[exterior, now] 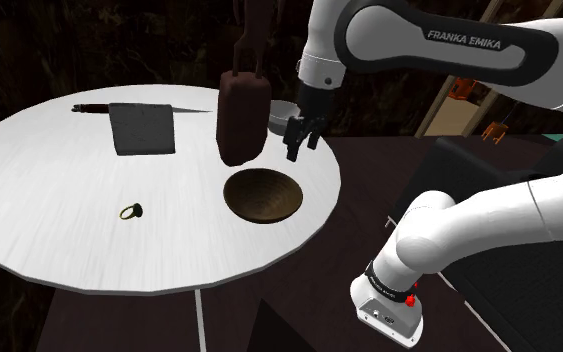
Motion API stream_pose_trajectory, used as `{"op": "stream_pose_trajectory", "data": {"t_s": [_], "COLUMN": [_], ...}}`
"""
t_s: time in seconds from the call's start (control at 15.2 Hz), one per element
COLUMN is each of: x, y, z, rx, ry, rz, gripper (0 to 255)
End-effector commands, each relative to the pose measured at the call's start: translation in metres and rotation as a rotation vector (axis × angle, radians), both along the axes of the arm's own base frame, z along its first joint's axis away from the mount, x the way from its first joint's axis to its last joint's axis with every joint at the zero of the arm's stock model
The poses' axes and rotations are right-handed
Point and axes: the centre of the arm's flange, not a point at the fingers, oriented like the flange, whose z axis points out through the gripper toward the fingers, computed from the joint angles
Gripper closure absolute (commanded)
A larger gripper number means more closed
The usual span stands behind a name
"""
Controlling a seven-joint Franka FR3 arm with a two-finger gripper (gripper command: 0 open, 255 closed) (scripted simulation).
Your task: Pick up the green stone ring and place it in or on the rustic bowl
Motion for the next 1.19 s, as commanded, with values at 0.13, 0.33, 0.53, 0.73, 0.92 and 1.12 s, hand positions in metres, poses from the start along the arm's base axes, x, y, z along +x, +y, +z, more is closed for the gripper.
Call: {"op": "stream_pose_trajectory", "data": {"t_s": [0.13, 0.33, 0.53, 0.73, 0.92, 1.12], "x": [0.021, 0.039, 0.057, 0.077, 0.098, 0.119], "y": [0.046, 0.079, 0.111, 0.143, 0.175, 0.206], "z": [-0.017, -0.027, -0.037, -0.047, -0.056, -0.066], "rx": [0.004, 0.007, 0.009, 0.012, 0.014, 0.017], "ry": [-0.004, -0.007, -0.01, -0.013, -0.016, -0.019], "rz": [-0.038, -0.064, -0.091, -0.117, -0.144, -0.17], "gripper": [0, 0, 0, 0, 0, 0]}}
